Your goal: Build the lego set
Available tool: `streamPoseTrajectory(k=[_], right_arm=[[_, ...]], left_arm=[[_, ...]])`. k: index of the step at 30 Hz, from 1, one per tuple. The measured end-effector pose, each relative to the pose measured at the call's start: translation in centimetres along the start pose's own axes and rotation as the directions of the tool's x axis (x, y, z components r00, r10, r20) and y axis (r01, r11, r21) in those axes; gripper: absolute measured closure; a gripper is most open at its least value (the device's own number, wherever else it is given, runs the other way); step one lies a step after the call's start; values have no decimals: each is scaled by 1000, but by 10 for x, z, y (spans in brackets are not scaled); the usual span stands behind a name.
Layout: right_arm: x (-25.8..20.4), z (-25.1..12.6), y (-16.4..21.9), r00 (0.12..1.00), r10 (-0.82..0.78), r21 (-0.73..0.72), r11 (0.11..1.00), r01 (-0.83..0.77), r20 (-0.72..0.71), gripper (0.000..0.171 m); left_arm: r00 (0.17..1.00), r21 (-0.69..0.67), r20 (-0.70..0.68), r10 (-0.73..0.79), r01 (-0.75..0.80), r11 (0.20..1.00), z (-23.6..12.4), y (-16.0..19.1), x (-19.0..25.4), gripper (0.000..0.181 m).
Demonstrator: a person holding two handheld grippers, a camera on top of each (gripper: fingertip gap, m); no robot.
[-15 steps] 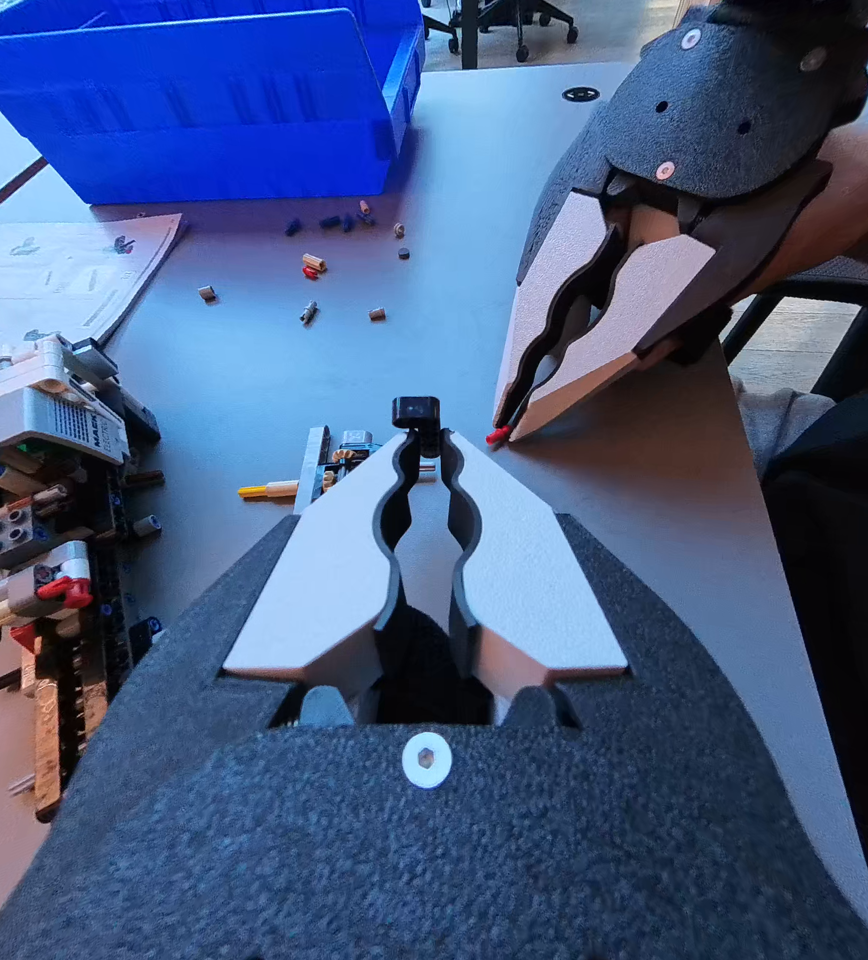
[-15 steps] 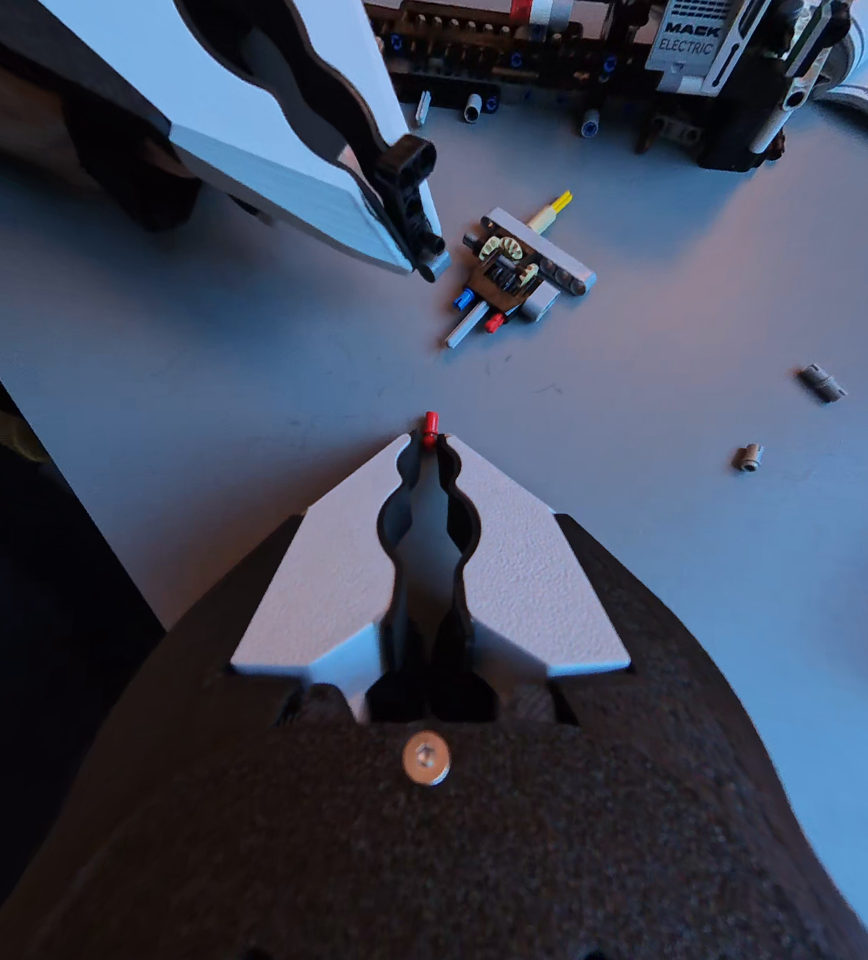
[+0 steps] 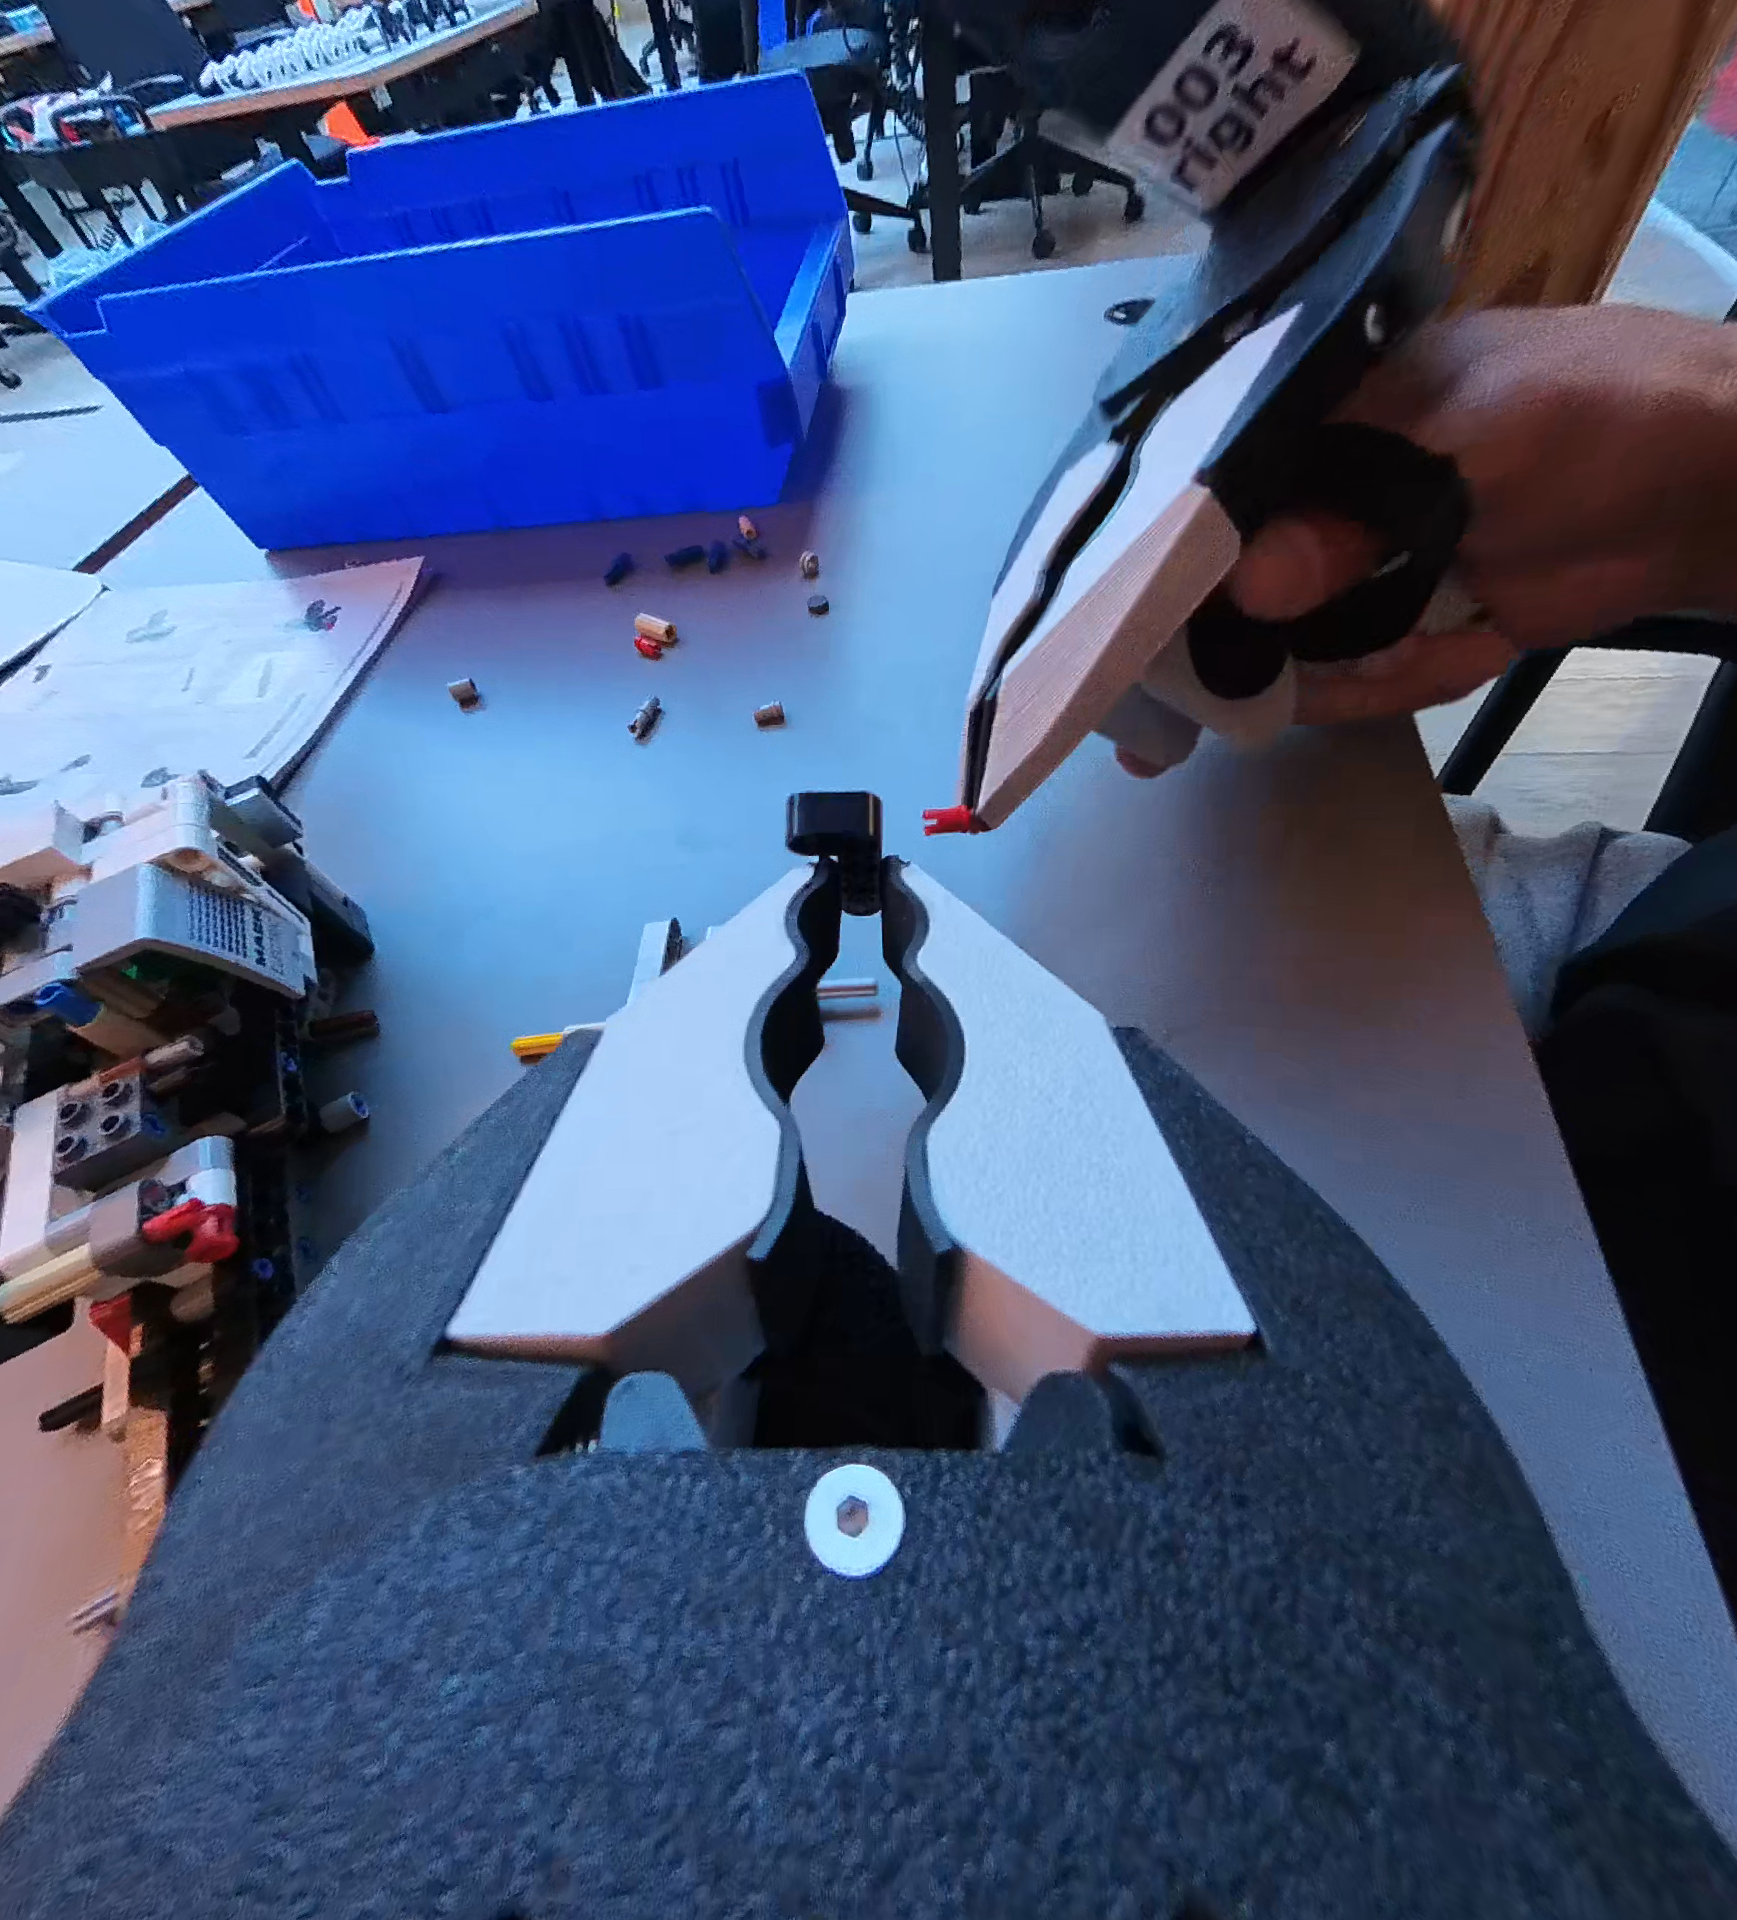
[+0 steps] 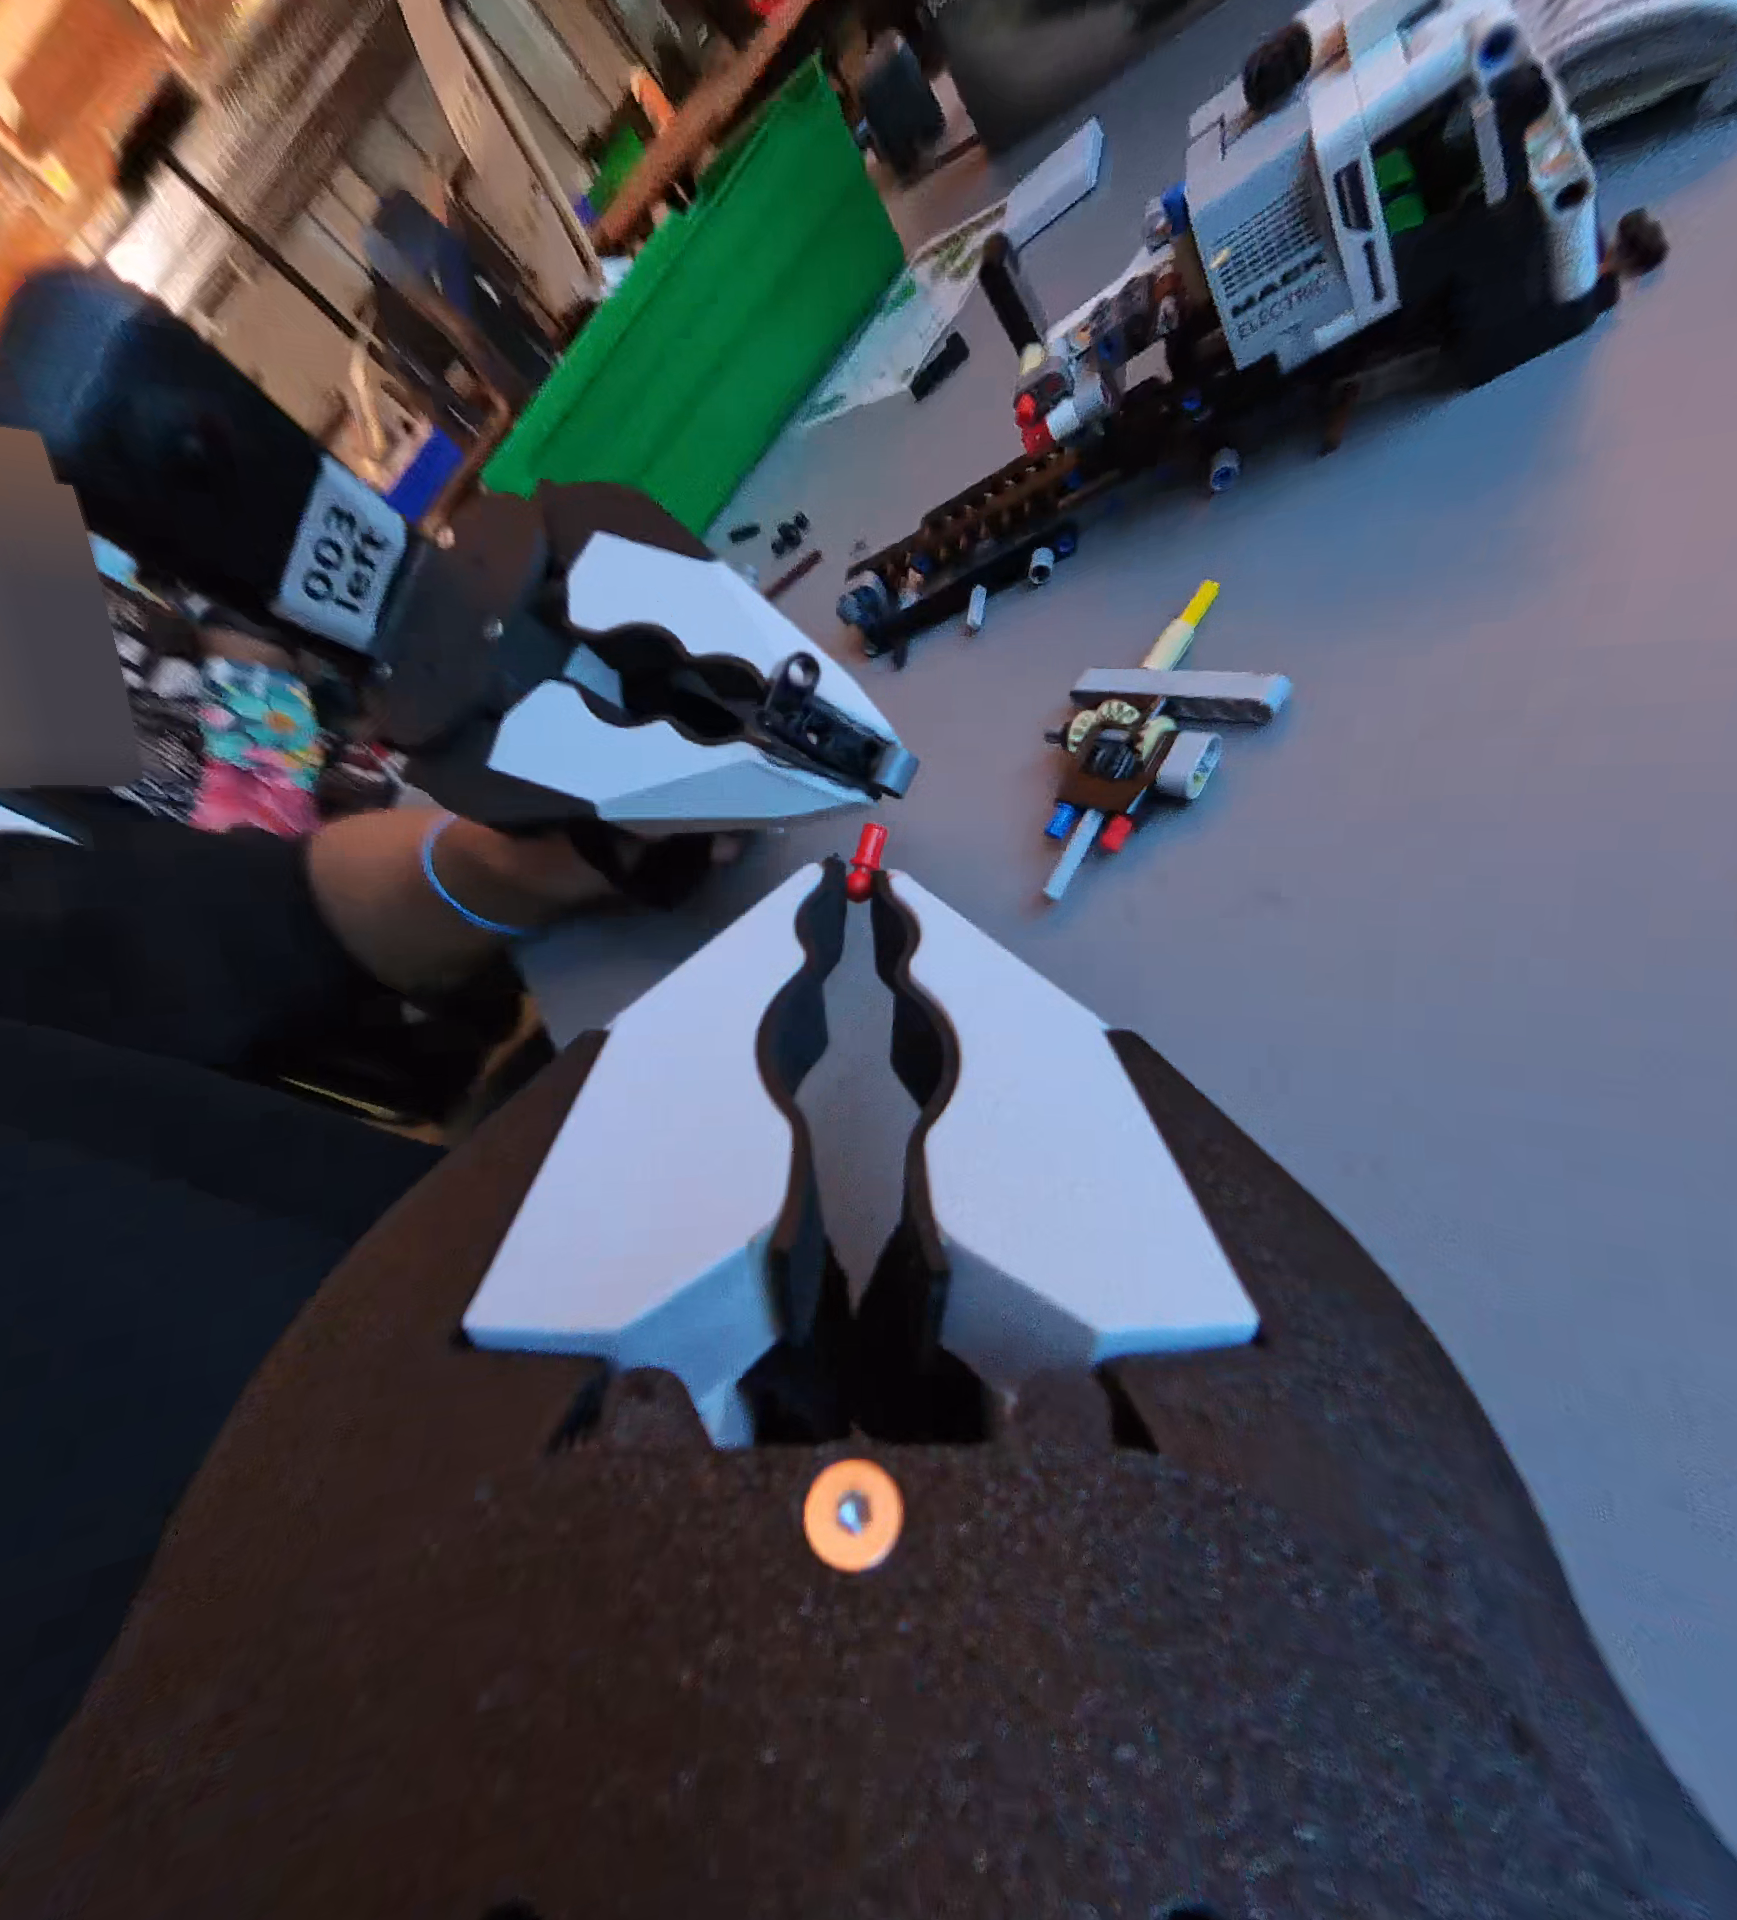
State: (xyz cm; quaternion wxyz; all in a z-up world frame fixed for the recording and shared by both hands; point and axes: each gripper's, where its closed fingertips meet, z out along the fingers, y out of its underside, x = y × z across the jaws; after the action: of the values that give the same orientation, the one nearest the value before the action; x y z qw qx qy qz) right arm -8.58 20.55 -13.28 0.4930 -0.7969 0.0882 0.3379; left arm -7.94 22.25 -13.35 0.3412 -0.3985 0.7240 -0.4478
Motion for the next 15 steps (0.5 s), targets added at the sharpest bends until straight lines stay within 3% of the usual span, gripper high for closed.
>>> streamPoseTrajectory(k=[5,15], right_arm=[[-3,3,-2,992,113,38,993,-116,63,167],[-2,6,-2,991,118,55,991,-122,57,167]], left_arm=[[999,37,-26,-18,19,999,-1,-6,5,176],[997,4,21,71,-71,997,0,-4,5,176]])
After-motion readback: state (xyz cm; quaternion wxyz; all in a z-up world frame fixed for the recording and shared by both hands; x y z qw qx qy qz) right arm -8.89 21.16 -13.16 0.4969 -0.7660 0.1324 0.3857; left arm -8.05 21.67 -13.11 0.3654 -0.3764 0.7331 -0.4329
